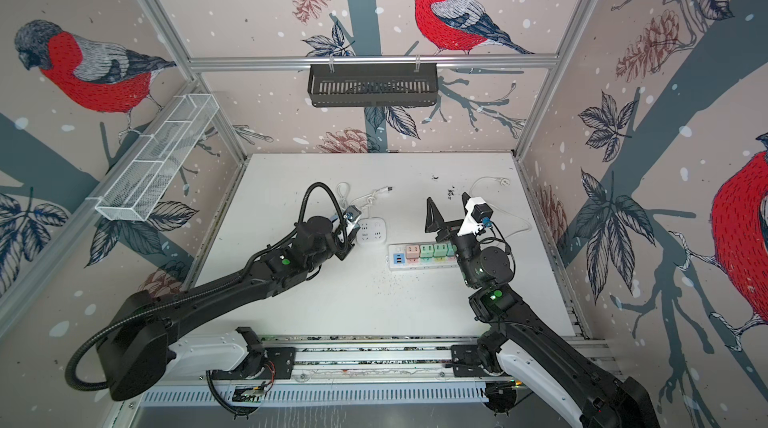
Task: Insert the plug
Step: 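Carry the teal adapter with the left gripper over the white power cube, then lower the teal adapter toward the white power cube's socket with the left gripper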
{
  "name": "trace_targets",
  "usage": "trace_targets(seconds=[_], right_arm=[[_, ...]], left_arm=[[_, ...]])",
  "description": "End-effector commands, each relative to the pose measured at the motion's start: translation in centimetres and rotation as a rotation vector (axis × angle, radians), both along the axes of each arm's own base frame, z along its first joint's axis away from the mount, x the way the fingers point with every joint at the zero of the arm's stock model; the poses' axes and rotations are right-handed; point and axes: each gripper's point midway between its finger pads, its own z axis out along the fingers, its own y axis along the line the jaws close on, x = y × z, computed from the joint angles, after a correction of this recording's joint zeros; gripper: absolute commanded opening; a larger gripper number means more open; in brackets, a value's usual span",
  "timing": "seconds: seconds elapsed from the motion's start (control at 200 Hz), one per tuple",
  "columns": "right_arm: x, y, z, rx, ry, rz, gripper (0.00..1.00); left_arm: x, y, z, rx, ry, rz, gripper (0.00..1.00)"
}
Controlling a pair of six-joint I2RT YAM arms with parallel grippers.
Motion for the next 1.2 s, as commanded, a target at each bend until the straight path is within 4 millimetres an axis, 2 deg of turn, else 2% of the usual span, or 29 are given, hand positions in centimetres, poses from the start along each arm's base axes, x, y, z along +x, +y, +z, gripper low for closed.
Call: trace_targets(seconds=[0.0,0.145,0.165,0.33,0.405,0.53,0.665,0.785,0.946,1.051,1.196], right_arm=[[0.2,0.2,-1.8,0.052,0.089,0.054,1.00],[0.5,-1.1,-2.4,0.081,0.085,0.011,1.00],[0.5,-1.3,-2.4,0.084,0.086,0.004,1.00],[0.8,-2.2,-2.7,0.127,0.109,-0.022,1.00],[0.9,-2.4,-2.8,0.149,0.118,-0.017,1.00],[1.1,-2.8,-3.0,0.169,0.129,-0.025,1.00],[1.3,-3.6,-3.2,0.179,0.140,-0.049,1.00],[1.4,-4.4,-3.3,0.205,0.144,-0.078,0.99],[1.6,-4.7,-3.6,0.226,0.154,-0.085,1.00],[1.8,-4.7,-3.7,0.232,0.169,-0.086,1.00],[1.7,-4.7,-3.5,0.245,0.174,-0.075,1.00]], left_arm=[[0.2,-1.9,0.0,0.049,0.001,-0.146,0.00],[2.2,-3.5,0.2,0.182,-0.003,-0.211,0.00],[2.6,-4.0,1.2,0.182,-0.009,-0.219,0.00],[3.4,-6.3,4.8,0.286,0.023,-0.362,0.00],[4.2,-6.5,5.2,0.362,0.031,-0.390,0.00],[4.1,-6.9,3.1,0.461,0.111,-0.464,0.00],[2.4,-8.2,0.9,0.431,0.175,-0.598,0.00],[2.6,-8.1,-0.6,0.444,0.182,-0.601,0.00],[1.3,-8.6,-4.4,0.438,0.264,-0.682,0.00],[1.9,-8.7,-5.2,0.461,0.345,-0.678,0.00],[2.0,-8.3,-7.5,0.497,0.416,-0.692,0.00]])
